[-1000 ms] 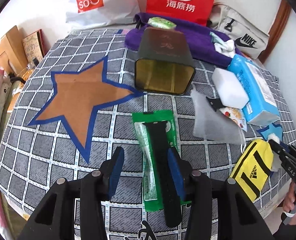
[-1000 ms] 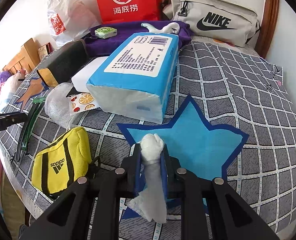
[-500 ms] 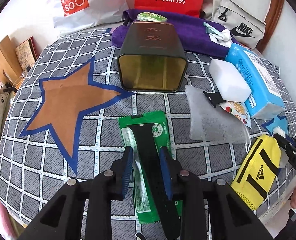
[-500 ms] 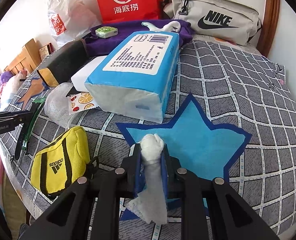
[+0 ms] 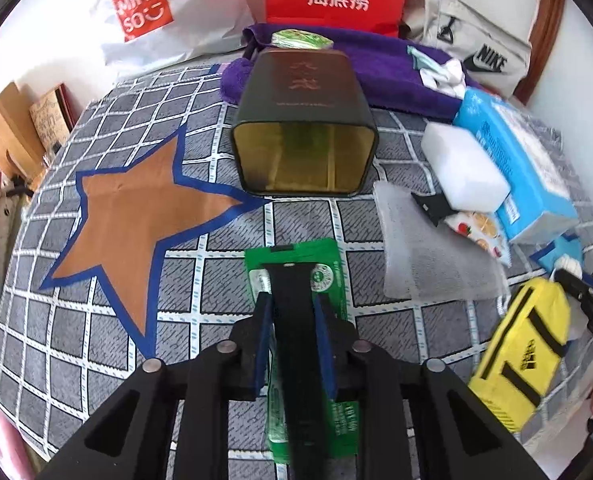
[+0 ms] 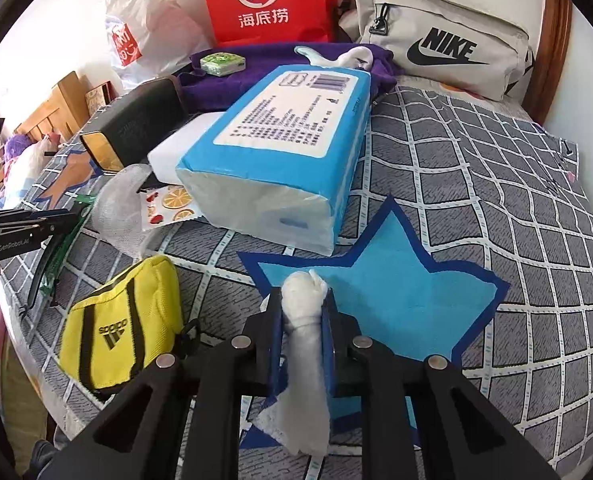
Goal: Organize soft objects
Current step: 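Raise the green packet with the left gripper while the right holds the white sock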
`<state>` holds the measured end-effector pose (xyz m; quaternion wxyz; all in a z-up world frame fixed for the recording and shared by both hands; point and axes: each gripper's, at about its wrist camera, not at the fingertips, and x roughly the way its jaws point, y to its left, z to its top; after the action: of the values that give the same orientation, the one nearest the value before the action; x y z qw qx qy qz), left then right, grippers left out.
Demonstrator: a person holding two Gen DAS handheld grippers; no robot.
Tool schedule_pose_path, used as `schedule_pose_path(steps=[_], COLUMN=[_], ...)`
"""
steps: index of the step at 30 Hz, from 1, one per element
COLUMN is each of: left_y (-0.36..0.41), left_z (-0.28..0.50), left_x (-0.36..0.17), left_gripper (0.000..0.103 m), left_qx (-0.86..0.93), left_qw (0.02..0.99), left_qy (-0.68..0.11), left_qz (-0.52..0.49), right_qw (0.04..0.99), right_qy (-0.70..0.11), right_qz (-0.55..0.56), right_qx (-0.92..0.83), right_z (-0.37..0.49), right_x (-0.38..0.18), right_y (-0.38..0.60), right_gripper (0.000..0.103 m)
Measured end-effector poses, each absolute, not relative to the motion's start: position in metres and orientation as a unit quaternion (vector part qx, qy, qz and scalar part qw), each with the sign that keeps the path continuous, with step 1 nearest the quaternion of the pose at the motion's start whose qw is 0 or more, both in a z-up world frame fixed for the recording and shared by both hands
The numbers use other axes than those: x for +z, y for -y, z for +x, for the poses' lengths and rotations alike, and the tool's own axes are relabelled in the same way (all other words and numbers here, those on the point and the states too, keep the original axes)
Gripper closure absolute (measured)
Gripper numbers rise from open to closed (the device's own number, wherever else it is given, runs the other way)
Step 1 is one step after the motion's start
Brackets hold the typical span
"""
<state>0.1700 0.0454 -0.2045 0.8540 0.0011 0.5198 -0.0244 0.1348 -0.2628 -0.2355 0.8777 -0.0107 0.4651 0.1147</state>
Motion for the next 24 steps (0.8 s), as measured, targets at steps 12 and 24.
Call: schedule_pose_path(steps=[12,24], left_y=[-0.051,-0.061], left_z=[0.164,0.171], left_x=[-0.165,-0.127], left_gripper=[0.083,0.083], left_qx=[-0.038,-0.043], left_qw=[0.868,0.882], left_qy=[-0.494,-0.467], left_qz=[-0.029,-0.051], right_qw=[0.897,0.908], right_qy=[-0.42,-0.391], right_qz=[0.001,-0.003], right_qx=[0.135,0.153], right_z=[0.127,0.144], right_x=[-0.173,-0.129], right_y=[0.261,0.247], right_gripper=[0.086,0.086])
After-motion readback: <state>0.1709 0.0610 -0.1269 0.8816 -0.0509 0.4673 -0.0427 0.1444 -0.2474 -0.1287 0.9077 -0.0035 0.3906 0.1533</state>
